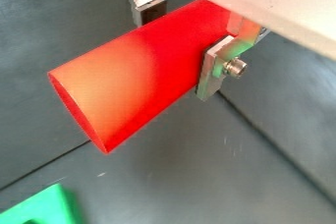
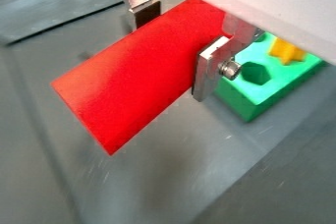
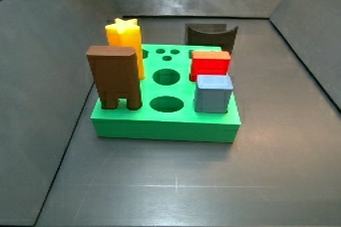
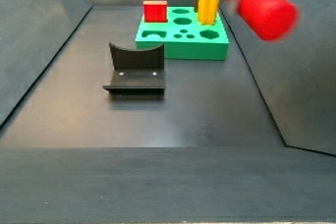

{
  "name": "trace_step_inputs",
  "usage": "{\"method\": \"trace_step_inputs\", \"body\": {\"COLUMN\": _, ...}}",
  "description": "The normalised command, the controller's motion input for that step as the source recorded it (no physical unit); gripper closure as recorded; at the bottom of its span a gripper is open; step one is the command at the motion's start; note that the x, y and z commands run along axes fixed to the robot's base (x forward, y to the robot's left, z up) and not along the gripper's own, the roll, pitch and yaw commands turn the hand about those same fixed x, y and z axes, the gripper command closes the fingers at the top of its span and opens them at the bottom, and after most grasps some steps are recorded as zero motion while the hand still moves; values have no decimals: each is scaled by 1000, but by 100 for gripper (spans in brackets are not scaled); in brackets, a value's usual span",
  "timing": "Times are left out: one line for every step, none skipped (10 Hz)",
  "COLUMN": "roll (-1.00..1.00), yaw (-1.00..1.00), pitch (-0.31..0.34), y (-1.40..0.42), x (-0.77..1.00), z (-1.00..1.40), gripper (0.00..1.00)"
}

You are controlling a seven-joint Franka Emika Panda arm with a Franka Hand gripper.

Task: Pick up the round object. Move up. Place the round object on the fixture. Regrasp the round object. Move to above the board. Insert the round object.
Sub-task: Place the round object on the fixture.

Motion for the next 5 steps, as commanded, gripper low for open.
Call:
{"method": "trace_step_inputs", "body": {"roll": 125, "yaw": -782, "pitch": 108, "y": -522, "x": 1000, "z": 62, "gripper": 100}}
{"method": "trace_step_inputs", "body": {"roll": 89, "yaw": -548, "pitch": 105, "y": -458, "x": 1000, "z": 66, "gripper": 100}}
{"method": "trace_step_inputs", "body": {"roll": 63, "yaw": -288, "pitch": 124, "y": -399, "x": 1000, "z": 60, "gripper": 100}}
{"method": "trace_step_inputs", "body": {"roll": 54, "yaw": -208, "pitch": 136, "y": -373, "x": 1000, "z": 54, "gripper": 100}}
{"method": "trace_step_inputs", "body": {"roll": 42, "yaw": -104, "pitch": 147, "y": -320, "x": 1000, "z": 51, "gripper": 100}}
